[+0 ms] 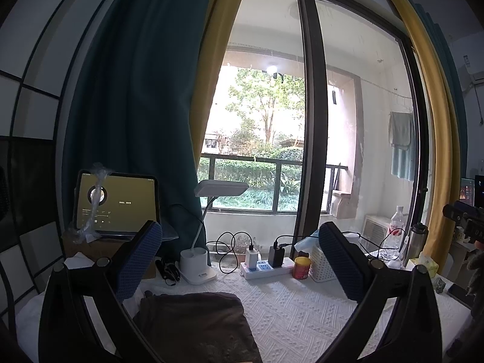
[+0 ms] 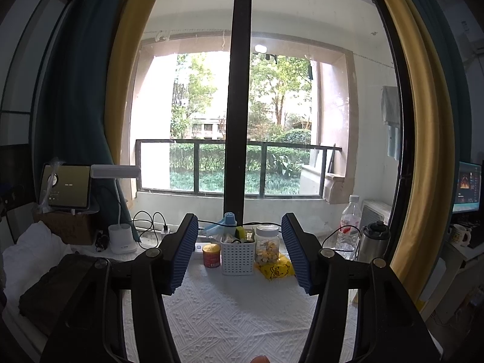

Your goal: Fold small clothes

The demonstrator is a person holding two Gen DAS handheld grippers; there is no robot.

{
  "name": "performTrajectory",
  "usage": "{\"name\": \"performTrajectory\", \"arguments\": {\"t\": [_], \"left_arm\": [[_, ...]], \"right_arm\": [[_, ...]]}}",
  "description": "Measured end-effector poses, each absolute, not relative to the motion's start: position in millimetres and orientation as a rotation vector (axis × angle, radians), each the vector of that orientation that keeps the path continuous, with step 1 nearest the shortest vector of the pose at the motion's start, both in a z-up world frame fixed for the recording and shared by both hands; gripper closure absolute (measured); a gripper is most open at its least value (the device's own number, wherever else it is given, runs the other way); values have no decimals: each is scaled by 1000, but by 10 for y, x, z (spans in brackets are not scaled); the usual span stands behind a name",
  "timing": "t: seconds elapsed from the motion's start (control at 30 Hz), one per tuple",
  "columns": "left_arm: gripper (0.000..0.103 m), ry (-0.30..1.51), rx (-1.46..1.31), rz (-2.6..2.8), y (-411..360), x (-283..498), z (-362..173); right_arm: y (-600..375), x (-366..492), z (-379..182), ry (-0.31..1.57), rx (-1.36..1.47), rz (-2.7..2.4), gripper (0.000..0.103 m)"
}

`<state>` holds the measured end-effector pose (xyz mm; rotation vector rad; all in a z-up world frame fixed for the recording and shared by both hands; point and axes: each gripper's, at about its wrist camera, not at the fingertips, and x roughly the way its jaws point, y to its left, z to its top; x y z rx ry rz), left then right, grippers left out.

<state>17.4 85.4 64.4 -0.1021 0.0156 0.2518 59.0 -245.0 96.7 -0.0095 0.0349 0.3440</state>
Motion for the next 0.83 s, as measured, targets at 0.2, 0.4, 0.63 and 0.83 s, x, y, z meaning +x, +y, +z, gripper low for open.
{"name": "performTrajectory", "arguments": {"t": [0.2,0.4,0.63,0.83], "left_arm": [[1,16,-102,253,854,174,641],[1,20,-101,253,846,193,632],[1,21,-99,248,831,194,619],[1,14,-100,248,837,181,618]], "right_arm": [[-2455,592,963,35,-9,344,42],[-2461,594,961,37,-9,344,42],[-2459,594,961,38,-10,344,42],[-2466,599,950,40,-11,344,42]]}}
